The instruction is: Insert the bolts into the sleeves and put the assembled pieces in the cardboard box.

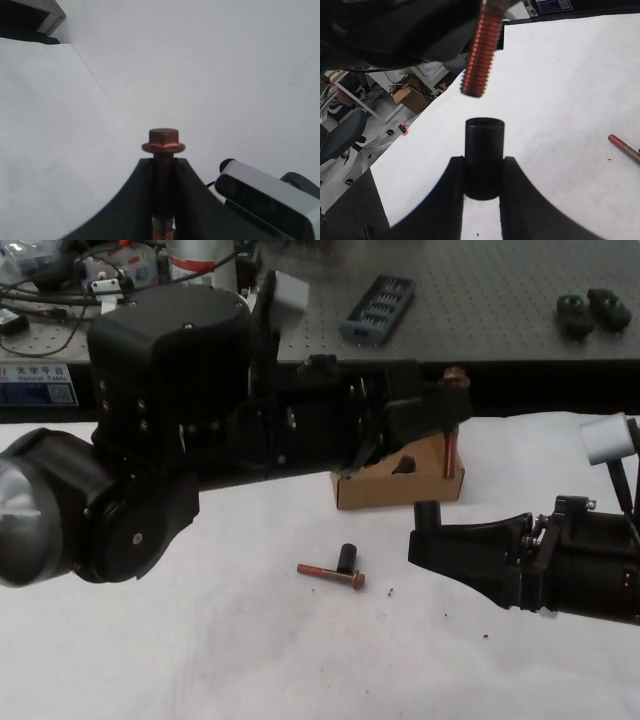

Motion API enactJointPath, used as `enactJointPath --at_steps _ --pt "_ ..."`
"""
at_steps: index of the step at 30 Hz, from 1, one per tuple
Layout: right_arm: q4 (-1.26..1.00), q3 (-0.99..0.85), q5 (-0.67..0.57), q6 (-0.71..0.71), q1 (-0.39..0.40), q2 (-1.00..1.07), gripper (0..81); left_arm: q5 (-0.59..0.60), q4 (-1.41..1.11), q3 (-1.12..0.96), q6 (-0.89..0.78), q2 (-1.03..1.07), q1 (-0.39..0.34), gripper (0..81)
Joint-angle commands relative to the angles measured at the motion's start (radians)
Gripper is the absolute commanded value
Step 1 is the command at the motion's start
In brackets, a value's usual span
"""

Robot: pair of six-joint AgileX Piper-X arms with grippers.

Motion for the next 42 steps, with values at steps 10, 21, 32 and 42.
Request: enactJointPath --at_steps 10,21,32,42 --pt "-0.001 -0.002 0.006 -0.006 0.003 -0.01 3.1 0.002 0.126 -0.006 0.145 -0.001 -0.003 7.9" --pt "-0.001 -0.002 0.006 -0.008 0.003 -0.01 3.1 -0.035 0.127 -0.006 0.155 -0.001 -0.003 7.9" --pt "-0.001 -0.002 0.03 -0.024 -0.014 -0.01 3.1 -0.064 0.127 -0.006 0.151 -0.011 -0.003 7.9" --pt "-0.001 -0.002 0.032 -0.024 -0.014 -0.01 3.1 -0.065 0.127 -0.006 0.148 -0.03 -0.003 7.9"
